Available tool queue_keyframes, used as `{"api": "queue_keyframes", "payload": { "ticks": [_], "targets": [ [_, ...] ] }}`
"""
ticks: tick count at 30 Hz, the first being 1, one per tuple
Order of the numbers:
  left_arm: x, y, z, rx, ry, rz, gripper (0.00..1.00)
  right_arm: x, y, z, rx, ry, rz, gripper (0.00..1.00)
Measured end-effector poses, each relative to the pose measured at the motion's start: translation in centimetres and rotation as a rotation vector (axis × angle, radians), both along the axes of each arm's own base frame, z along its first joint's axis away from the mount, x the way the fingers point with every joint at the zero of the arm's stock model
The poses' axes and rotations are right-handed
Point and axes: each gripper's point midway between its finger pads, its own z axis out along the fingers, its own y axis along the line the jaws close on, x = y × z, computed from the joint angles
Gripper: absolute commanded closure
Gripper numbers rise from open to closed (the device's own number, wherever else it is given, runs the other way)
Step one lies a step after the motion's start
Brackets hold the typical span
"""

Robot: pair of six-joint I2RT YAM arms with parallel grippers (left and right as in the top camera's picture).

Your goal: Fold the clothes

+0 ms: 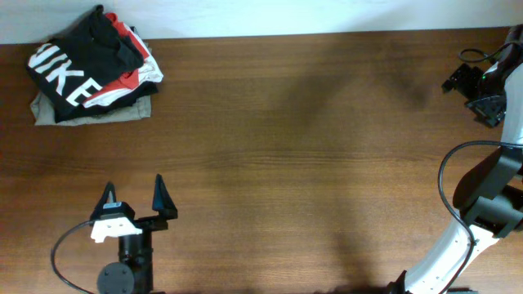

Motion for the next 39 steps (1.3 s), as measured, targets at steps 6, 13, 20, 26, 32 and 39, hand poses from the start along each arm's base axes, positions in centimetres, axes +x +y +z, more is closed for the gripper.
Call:
{"api": "queue_keyframes", "payload": {
  "ticks": [6, 13, 20, 26, 32, 39],
  "targets": [
    [0.1, 0.8, -5.0, -0.015, 0.166, 0.043, 0.01, 0.0, 0.0, 0.0, 0.000, 0.000, 0.001, 0.01],
    [0.1, 0.8, -5.5, -0.013, 0.184, 0.043, 0.01, 0.0, 0.0, 0.0, 0.000, 0.000, 0.000, 0.01],
    [0.1, 0.8, -5.5, -0.013, 0.185, 0.043, 0.01, 0.0, 0.0, 0.0, 0.000, 0.000, 0.000, 0.01],
    [0.1, 0.8, -5.5, -0.013, 0.185, 0.043, 0.01, 0.0, 0.0, 0.0, 0.000, -0.001, 0.000, 0.01],
    [0.1, 0.8, -5.5, -0.013, 0.185, 0.043, 0.01, 0.3, 1.4, 3.8, -0.037, -0.075, 0.028, 0.01],
    [0.1, 0.8, -5.5, -0.013, 0.185, 0.043, 0.01, -1.9, 7.1, 17.7, -0.159, -0.365, 0.123, 0.01]
  ]
}}
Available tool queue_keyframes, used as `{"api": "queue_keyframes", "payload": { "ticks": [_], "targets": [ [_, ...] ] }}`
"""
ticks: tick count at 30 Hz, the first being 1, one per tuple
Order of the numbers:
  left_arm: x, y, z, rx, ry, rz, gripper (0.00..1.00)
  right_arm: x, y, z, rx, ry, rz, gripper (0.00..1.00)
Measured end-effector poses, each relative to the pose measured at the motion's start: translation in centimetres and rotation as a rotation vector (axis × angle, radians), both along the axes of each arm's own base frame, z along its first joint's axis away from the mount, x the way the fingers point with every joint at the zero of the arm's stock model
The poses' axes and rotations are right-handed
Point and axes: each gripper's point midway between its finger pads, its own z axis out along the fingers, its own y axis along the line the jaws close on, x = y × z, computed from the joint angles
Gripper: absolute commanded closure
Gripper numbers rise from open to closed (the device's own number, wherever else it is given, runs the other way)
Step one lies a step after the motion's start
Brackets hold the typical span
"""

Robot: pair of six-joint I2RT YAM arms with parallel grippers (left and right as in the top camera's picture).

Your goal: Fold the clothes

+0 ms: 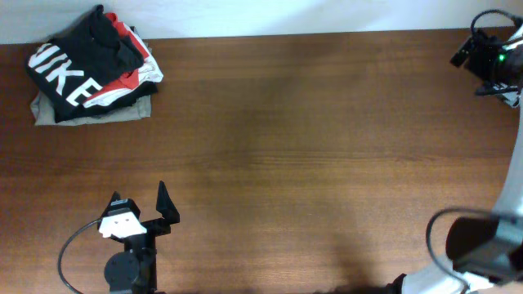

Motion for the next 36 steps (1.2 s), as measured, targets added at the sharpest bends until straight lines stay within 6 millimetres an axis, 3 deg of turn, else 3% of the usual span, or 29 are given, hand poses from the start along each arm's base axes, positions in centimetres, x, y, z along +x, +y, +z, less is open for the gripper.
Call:
{"api": "queue_keyframes", "payload": {
  "ticks": [3, 5, 7, 10, 12, 14, 16, 22, 26, 32, 36],
  "targets": [
    [0.0, 0.0, 0.0, 0.000, 0.000, 0.000, 0.01, -1.5, 5.4, 5.5, -0.050, -0.134, 0.109, 0.01],
    [0.0, 0.0, 0.0, 0.000, 0.000, 0.000, 0.01, -3.7, 8.4, 9.1, -0.117, -0.214, 0.156, 0.01],
    [0.0, 0.0, 0.0, 0.000, 0.000, 0.000, 0.01, -7.0, 9.6, 11.5, -0.180, -0.262, 0.161, 0.01],
    [0.0, 0.0, 0.0, 0.000, -0.001, 0.000, 0.01, -11.4, 10.0, 12.0, -0.232, -0.292, 0.153, 0.01],
    [0.0, 0.0, 0.0, 0.000, -0.002, 0.000, 0.01, -13.2, 9.9, 11.3, -0.254, -0.344, 0.142, 0.01],
    [0.0, 0.0, 0.0, 0.000, -0.002, 0.000, 0.01, -14.4, 9.8, 7.9, -0.283, -0.358, 0.157, 0.01],
    [0.0, 0.0, 0.0, 0.000, -0.002, 0.000, 0.01, -14.5, 10.0, 6.3, -0.320, -0.437, 0.179, 0.01],
    [0.0, 0.0, 0.1, 0.001, -0.003, 0.000, 0.01, -18.6, 12.1, -1.5, -0.364, -0.706, 0.287, 0.01],
    [0.0, 0.0, 0.1, 0.001, -0.003, 0.000, 0.01, -18.3, 14.1, -6.4, -0.363, -0.816, 0.362, 0.01],
    [0.0, 0.0, 0.1, 0.001, -0.003, 0.000, 0.01, -17.8, 14.7, -9.3, -0.371, -0.952, 0.363, 0.01],
    [0.0, 0.0, 0.1, 0.001, -0.003, 0.000, 0.01, -17.4, 14.7, -11.3, -0.390, -0.929, 0.377, 0.01]
  ]
}}
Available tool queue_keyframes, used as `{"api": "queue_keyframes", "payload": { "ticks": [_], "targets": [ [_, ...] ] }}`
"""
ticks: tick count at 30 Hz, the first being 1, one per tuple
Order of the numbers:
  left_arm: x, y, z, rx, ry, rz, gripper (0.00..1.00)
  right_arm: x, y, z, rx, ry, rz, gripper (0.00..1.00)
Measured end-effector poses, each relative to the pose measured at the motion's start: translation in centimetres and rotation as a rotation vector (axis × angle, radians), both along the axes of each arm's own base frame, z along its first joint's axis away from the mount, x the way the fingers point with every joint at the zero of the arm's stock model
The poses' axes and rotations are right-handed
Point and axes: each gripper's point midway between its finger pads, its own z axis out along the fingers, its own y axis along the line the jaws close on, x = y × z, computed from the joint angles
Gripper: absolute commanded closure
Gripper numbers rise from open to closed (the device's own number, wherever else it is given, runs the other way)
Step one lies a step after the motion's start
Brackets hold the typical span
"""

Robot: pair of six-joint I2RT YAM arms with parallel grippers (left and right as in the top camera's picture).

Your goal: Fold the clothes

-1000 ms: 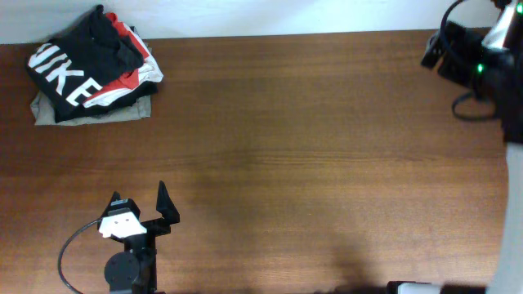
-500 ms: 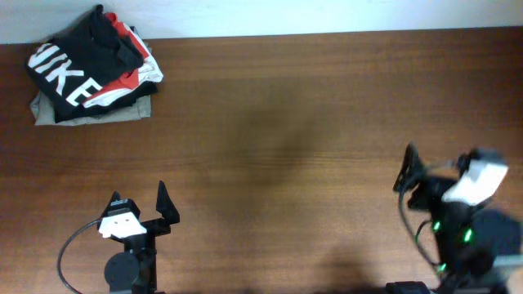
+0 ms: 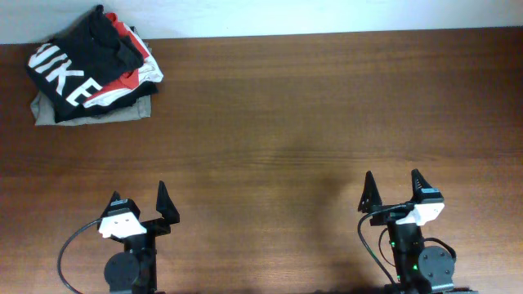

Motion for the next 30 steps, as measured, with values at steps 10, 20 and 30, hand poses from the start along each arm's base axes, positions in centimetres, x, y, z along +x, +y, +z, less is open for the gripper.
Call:
{"api": "queue_keyframes", "payload": {
  "ticks": [10, 20, 30],
  "targets": [
    [0.0, 0.0, 0.0, 0.000, 0.000, 0.000, 0.01, 0.2, 0.1, -3.9, -0.066, 0.123, 0.008, 0.01],
    [0.0, 0.0, 0.0, 0.000, 0.000, 0.000, 0.01, 0.2, 0.1, -3.9, -0.069, 0.123, 0.008, 0.01],
    [0.0, 0.0, 0.0, 0.000, 0.000, 0.000, 0.01, 0.2, 0.1, -3.9, -0.073, 0.123, 0.008, 0.01]
  ]
}}
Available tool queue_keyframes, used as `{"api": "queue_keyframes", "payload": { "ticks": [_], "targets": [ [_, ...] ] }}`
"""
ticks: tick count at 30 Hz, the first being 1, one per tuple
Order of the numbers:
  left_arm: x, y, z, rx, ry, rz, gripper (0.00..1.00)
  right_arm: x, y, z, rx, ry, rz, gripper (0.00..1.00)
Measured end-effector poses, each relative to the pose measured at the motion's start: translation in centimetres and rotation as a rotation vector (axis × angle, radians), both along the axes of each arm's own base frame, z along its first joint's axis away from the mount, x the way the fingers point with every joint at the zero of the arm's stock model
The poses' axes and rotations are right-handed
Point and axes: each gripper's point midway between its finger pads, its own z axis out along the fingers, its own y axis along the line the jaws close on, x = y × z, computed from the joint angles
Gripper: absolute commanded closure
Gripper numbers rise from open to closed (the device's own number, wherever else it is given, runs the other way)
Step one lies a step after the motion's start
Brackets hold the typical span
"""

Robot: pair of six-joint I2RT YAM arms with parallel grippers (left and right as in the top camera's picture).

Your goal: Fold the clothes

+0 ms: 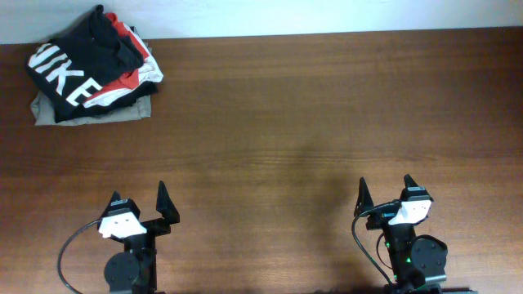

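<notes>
A stack of folded clothes lies at the far left corner of the table, with a black, red and white shirt with white lettering on top and an olive-grey piece underneath. My left gripper rests open at the near left edge, nothing between its fingers. My right gripper is open too, at the near right edge, holding nothing. Both are far from the stack.
The brown wooden table runs across the whole view. A pale wall strip borders its far edge. The arm bases and cables sit at the near edge under each gripper.
My right gripper has shifted slightly left and nearer the front edge. The left gripper and the clothes stack have not moved.
At first my right arm was stretched to the far right corner, beyond the table's edge, and the left gripper sat open at the near left. The right arm then reached further out of view, then came back to the near right edge, where it rests open.
</notes>
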Motion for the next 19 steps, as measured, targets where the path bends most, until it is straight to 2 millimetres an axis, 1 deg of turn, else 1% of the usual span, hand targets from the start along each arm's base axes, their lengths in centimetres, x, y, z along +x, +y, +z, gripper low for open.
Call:
{"api": "queue_keyframes", "payload": {
  "ticks": [19],
  "targets": [
    [0.00, 0.00, 0.01, 0.000, 0.000, 0.000, 0.01, 0.00, 0.00, 0.00, -0.006, 0.000, 0.000, 0.02]
  ]
}}
